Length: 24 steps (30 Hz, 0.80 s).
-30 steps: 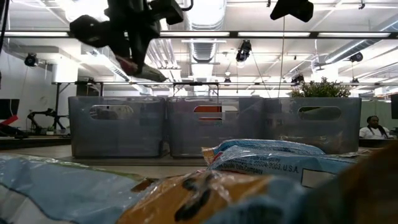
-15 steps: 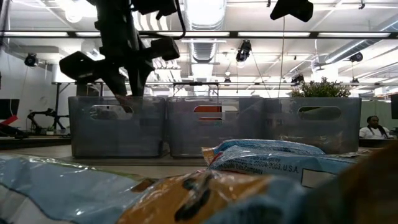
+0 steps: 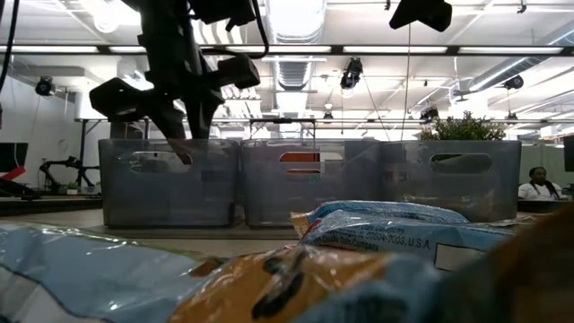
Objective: Pick and place Granola Bars by type
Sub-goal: Put the red granola bar into the left black bin, then put the yellow granola bar into the right black bin
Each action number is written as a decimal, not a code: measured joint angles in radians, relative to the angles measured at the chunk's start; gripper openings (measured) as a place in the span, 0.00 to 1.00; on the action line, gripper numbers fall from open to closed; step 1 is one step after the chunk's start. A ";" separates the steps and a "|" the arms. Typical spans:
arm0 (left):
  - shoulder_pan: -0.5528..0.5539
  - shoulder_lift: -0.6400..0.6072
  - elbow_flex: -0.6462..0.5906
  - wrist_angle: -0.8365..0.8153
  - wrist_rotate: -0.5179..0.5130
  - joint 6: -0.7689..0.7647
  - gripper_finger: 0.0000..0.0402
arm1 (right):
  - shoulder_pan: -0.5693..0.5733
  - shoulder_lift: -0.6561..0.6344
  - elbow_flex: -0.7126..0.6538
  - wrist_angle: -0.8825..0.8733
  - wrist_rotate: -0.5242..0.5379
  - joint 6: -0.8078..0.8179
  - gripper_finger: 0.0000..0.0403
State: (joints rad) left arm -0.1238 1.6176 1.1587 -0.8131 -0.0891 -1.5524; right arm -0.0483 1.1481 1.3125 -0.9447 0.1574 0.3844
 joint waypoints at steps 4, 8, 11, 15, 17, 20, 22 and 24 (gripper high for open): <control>0.010 0.000 0.000 0.001 0.000 0.010 0.16 | 0.000 0.000 0.000 0.000 0.000 0.000 0.02; 0.019 0.000 0.000 0.002 0.000 0.009 0.16 | 0.000 0.000 0.000 0.000 0.000 0.000 0.02; 0.025 0.000 0.000 0.002 -0.001 0.000 0.16 | 0.000 0.000 0.000 0.000 0.001 0.000 0.02; 0.028 0.000 0.000 0.004 -0.001 -0.022 0.19 | 0.000 0.000 0.000 0.000 0.001 0.000 0.02; 0.029 0.000 0.000 0.008 -0.002 -0.024 0.23 | 0.000 0.000 0.000 0.000 0.001 0.000 0.02; 0.029 0.000 0.000 0.008 0.001 -0.026 0.31 | 0.000 0.000 0.000 0.000 0.001 0.000 0.02; 0.029 0.000 0.000 0.010 0.008 -0.026 0.35 | 0.000 0.000 0.000 0.000 0.001 0.000 0.02; 0.029 0.000 0.000 0.014 0.025 -0.021 0.38 | 0.000 0.000 0.000 0.000 0.001 0.000 0.02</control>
State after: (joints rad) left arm -0.0948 1.6180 1.1587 -0.7996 -0.0643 -1.5735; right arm -0.0483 1.1481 1.3125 -0.9447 0.1586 0.3847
